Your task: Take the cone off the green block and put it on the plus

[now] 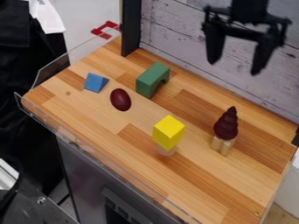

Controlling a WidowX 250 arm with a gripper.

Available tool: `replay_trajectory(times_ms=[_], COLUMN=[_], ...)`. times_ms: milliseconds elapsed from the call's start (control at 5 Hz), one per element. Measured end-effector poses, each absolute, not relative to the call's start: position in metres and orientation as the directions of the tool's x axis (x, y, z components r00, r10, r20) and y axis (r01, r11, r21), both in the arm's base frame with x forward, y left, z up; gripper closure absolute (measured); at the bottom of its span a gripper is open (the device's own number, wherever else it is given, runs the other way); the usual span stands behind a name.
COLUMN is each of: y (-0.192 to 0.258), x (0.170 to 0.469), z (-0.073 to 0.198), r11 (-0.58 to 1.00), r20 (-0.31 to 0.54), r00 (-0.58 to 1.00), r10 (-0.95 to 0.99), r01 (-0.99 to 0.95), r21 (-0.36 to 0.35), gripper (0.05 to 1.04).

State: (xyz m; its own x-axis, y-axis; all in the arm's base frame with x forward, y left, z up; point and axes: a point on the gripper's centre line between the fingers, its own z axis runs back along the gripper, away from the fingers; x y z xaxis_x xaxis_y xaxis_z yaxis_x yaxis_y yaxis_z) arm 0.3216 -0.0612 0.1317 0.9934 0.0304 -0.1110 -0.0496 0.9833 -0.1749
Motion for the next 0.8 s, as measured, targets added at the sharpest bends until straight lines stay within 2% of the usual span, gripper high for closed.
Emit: replay_trajectory(times_ms=[200,400,800], y=[-0.028,0.001,0.024], x=[0.316,0.311,0.313], z=[0.121,0.110,0.105], r11=[0.978,0.977,0.991], r20=[-0.143,-0.154,-0.112], r00=[0.986,0.975,0.984], r10=[0.090,0.162,0.135], r01=[-0.114,-0.181,-0.136], r21=[-0.174,-0.115,0.001], gripper=[0.084,0.084,0.084])
